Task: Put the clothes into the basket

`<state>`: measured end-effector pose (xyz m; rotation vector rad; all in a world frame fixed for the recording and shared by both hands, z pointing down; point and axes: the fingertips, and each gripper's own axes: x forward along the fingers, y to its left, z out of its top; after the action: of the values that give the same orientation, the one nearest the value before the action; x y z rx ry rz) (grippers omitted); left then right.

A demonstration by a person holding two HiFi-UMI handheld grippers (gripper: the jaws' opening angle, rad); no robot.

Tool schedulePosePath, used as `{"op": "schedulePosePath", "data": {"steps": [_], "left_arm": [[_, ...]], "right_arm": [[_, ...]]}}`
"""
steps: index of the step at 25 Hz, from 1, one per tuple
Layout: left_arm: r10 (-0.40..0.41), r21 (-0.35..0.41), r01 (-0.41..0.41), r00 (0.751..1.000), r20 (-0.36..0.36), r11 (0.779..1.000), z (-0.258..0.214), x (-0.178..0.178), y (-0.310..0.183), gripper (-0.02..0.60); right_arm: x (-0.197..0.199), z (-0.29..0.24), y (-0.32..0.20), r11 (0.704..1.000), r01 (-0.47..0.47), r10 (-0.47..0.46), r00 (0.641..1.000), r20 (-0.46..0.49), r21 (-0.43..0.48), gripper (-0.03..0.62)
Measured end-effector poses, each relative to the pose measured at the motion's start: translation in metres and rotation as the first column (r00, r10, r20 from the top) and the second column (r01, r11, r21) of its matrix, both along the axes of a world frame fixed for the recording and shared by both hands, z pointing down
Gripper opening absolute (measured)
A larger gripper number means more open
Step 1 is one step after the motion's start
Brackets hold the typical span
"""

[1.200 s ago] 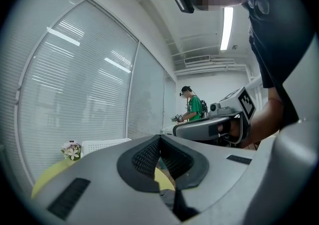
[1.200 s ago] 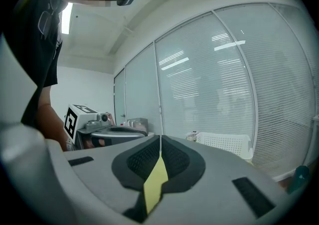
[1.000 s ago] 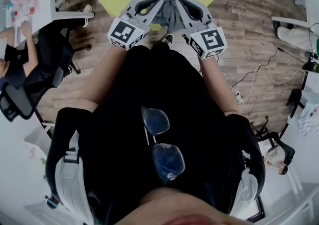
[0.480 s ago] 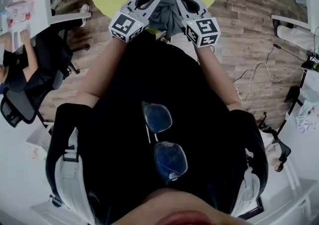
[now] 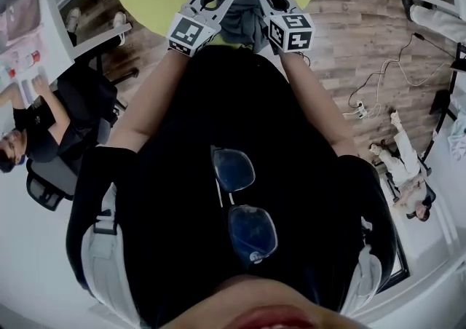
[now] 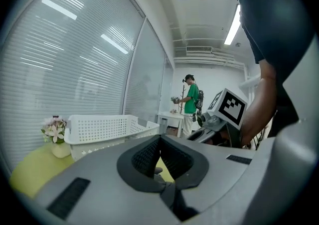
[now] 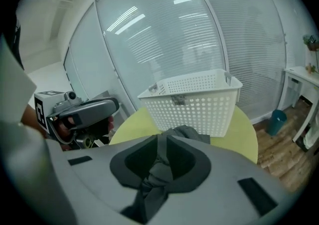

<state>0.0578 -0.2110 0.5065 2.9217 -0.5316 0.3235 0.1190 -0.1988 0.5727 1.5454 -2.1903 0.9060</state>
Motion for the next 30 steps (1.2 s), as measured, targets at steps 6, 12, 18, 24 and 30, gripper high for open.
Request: {"op": "schedulePosePath", "data": {"steps": [6, 12, 18, 24, 30], "left_arm": [[0.032, -0.035, -0.030, 0.998, 0.054, 0.999, 0.031, -0.003, -0.016, 0.009], [0.069, -0.059, -0.067, 0.997, 0.039, 0.996, 0.047, 0.001, -0.018, 0.009], [0.102, -0.091, -0.097, 0.993, 0.052, 0.991, 0.060, 0.001, -0.015, 0.009], [0.099, -0.104, -0.094, 0.994, 0.052, 0.990, 0.065, -0.003, -0.025, 0.011], [0.097, -0.100, -0.093, 0.994, 0.042, 0.991, 0.064, -0.007, -0.034, 0.011]], "right_arm": [[-0.009, 0.039, -0.002, 0.991, -0.049, 0.051, 0.999, 0.011, -0.121, 0.110], [-0.010, 0.081, 0.004, 0.960, -0.104, 0.104, 0.994, -0.015, -0.258, 0.291], [-0.016, 0.122, 0.009, 0.919, -0.092, 0.090, 0.996, -0.024, -0.383, 0.422], [-0.025, 0.152, 0.006, 0.892, -0.060, 0.033, 0.997, -0.068, -0.448, 0.454], [-0.025, 0.184, 0.009, 0.860, -0.054, 0.003, 0.995, -0.101, -0.507, 0.456]]}}
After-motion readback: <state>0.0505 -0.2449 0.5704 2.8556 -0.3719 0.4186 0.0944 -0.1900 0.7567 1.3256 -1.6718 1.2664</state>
